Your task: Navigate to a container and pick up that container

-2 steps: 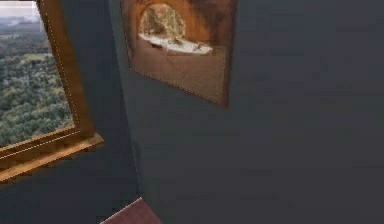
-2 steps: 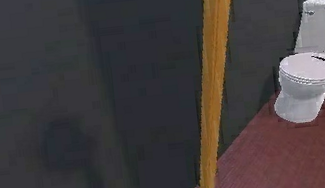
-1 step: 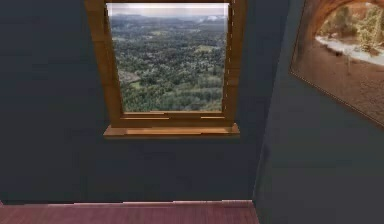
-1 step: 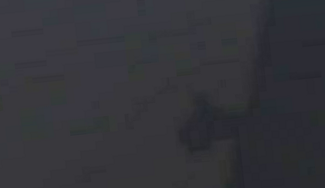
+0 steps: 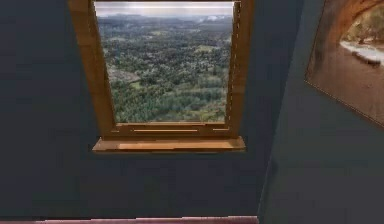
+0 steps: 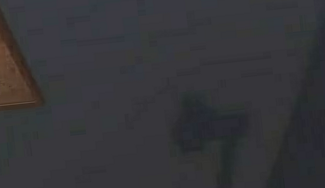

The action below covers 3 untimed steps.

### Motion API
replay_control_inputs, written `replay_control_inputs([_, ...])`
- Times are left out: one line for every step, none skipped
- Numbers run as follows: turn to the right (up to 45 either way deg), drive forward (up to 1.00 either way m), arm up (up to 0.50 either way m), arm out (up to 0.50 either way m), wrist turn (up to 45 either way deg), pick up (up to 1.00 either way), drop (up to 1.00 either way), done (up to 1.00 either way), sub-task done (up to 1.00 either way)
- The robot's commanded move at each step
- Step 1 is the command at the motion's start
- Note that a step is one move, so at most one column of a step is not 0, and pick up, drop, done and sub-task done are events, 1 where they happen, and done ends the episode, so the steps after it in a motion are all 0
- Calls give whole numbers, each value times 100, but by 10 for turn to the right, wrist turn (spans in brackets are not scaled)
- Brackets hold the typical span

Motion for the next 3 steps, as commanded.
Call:
replay_control_inputs([-450,0,0,0,0,0,0,0,0])
replay_control_inputs([-90,0,0,0,0,0,0,0,0])
replay_control_inputs([0,75,0,0,0,0,0,0,0])
